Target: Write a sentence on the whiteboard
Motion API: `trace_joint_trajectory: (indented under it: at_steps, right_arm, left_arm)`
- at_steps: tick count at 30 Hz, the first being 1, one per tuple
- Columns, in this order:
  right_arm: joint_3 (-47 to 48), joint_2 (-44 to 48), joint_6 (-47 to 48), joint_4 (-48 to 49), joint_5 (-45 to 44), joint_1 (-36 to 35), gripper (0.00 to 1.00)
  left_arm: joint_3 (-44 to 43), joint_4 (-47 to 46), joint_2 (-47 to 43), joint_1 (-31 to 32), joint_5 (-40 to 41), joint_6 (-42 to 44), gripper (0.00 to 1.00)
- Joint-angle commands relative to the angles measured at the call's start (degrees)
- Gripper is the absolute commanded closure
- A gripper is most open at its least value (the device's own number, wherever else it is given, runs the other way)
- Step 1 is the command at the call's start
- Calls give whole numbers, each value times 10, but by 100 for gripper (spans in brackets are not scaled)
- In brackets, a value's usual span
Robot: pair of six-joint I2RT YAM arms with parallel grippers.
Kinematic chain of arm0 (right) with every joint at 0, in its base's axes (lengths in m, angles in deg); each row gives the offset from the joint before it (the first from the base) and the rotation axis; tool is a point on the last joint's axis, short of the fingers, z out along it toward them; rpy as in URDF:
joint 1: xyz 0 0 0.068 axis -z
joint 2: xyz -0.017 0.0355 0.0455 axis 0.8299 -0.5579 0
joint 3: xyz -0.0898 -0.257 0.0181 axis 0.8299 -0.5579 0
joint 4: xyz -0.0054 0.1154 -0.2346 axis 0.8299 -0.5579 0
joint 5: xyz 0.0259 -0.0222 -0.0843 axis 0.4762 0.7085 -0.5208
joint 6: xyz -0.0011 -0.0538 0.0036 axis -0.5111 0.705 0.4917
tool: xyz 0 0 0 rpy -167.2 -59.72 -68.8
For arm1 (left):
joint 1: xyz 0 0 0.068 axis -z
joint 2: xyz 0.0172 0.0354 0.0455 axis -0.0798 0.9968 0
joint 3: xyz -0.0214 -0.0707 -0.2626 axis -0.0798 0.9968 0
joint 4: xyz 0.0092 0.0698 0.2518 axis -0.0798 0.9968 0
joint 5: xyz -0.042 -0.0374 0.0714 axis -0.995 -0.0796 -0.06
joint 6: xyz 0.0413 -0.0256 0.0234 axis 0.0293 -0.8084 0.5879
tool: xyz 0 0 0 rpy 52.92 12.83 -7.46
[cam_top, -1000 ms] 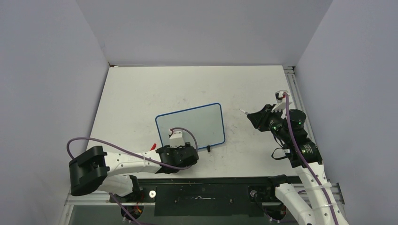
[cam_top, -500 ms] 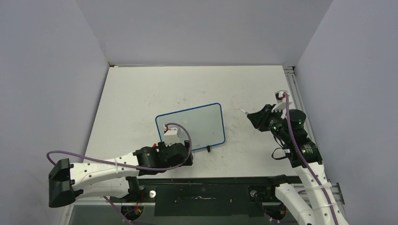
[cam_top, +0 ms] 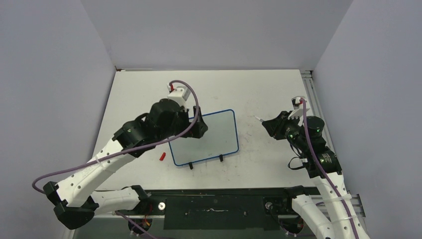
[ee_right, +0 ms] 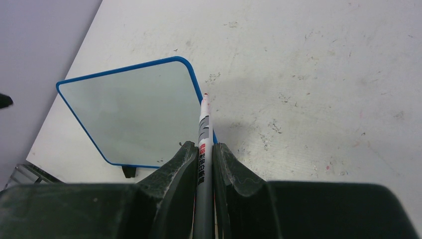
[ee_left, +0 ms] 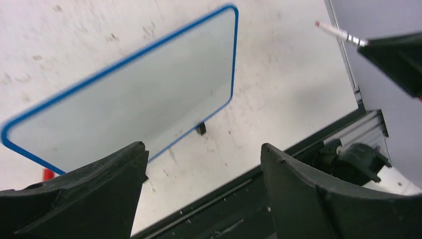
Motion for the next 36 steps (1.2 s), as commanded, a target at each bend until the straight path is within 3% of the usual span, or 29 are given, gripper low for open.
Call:
trace_joint_trajectory:
  at_steps: [1, 7, 14, 20, 27, 32, 36]
  right_arm:
    - [25, 10, 3, 26, 5, 3, 95]
    - [10, 42, -23, 94, 58, 2, 95]
    - [-14, 53, -63, 175, 86, 0, 95]
    - [-27, 25, -78, 222, 61, -36, 95]
    - [-20, -28, -48, 249, -108, -240, 95]
    - [-22, -87, -31, 306, -234, -400, 95]
    - [-20, -159, -6, 368, -352, -518, 95]
  left_arm:
    - [-88, 19, 32, -99, -111, 130, 18]
    - [-73, -20, 31, -270, -222, 172, 17]
    - [82, -127, -42, -461, -339, 150, 17]
    - [216, -225, -94, -571, -488, 137, 18]
    - [305, -295, -121, -598, -558, 122, 32]
    - [352, -332, -136, -597, -584, 124, 33]
    - [342, -308, -127, -597, -567, 141, 38]
